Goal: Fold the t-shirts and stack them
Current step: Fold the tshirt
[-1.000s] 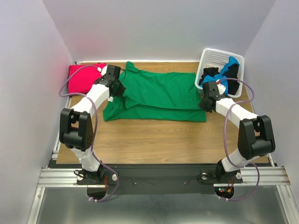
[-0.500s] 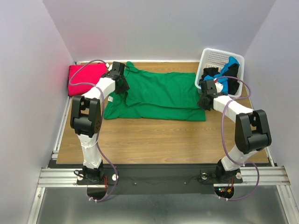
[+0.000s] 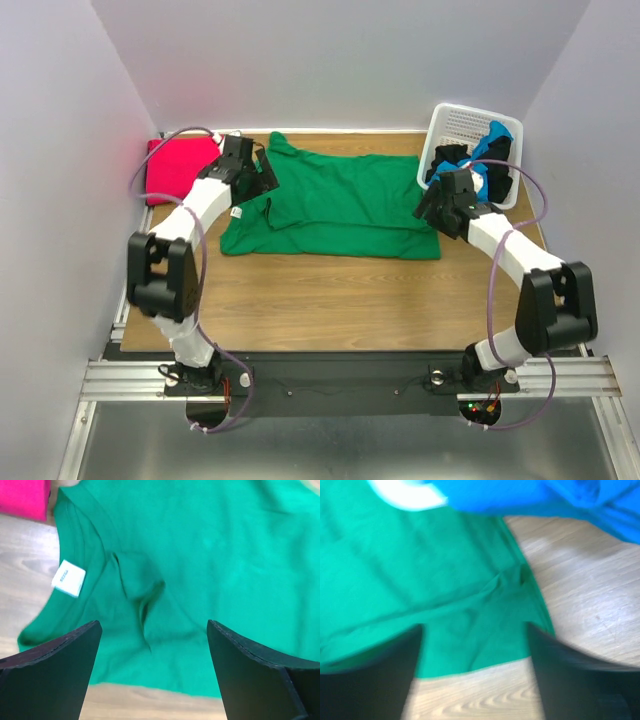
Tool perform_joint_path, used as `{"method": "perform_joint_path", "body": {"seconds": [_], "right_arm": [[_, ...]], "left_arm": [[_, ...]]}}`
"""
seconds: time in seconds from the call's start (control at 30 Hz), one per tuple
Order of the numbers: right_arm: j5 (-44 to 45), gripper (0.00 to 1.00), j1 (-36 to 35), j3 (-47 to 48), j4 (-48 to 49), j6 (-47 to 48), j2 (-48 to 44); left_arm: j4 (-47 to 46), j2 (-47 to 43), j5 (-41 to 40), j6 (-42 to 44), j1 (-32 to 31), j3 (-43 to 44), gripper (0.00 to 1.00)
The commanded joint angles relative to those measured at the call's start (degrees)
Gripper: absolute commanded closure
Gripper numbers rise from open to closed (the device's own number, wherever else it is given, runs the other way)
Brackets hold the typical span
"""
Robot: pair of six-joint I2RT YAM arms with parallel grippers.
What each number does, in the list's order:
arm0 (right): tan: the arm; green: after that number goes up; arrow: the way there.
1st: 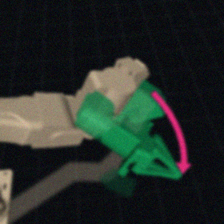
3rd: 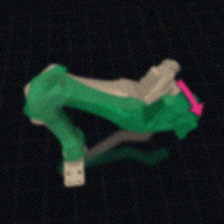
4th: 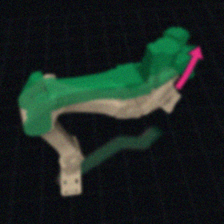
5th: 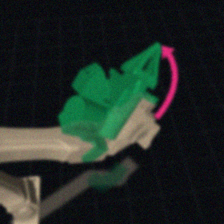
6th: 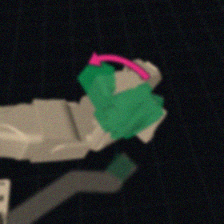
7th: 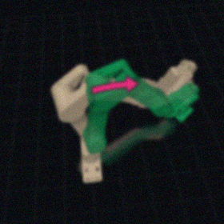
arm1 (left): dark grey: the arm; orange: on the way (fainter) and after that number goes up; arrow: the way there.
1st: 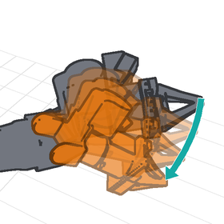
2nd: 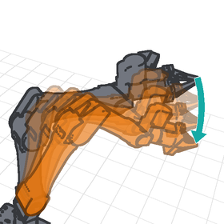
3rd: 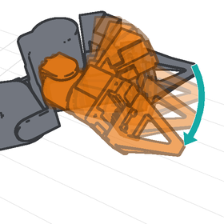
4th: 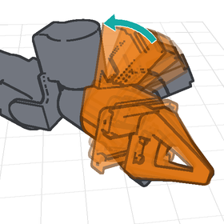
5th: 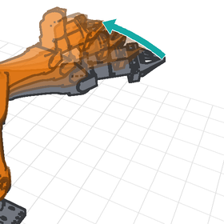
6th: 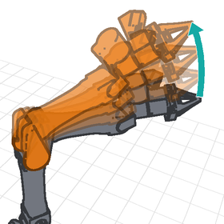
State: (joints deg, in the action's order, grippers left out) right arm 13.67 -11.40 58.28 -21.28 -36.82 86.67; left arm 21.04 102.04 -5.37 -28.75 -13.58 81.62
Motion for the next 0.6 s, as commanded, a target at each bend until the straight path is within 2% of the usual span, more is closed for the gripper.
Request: {"method": "perform_joint_path", "body": {"seconds": [0.0,0.17,0.47,0.57], "right_arm": [[-6.4,0.00,-0.7,-4.0,2.5,0.9,-6.8],[-10.5,0.00,-1.3,-8.7,4.5,1.4,-9.4],[-15.7,0.00,-1.7,-9.2,10.8,3.6,-2.0],[-15.8,0.00,-1.7,-10.7,11.9,3.9,-0.7]], "left_arm": [[-5.1,-12.3,4.0,-2.3,0.3,-11.0,0.01],[-13.0,-16.6,8.4,-3.5,0.3,-22.2,0.01],[-15.4,-2.7,6.2,-1.7,2.0,-17.9,0.01],[-15.6,-2.8,6.2,-3.0,2.9,-19.9,0.02]]}}
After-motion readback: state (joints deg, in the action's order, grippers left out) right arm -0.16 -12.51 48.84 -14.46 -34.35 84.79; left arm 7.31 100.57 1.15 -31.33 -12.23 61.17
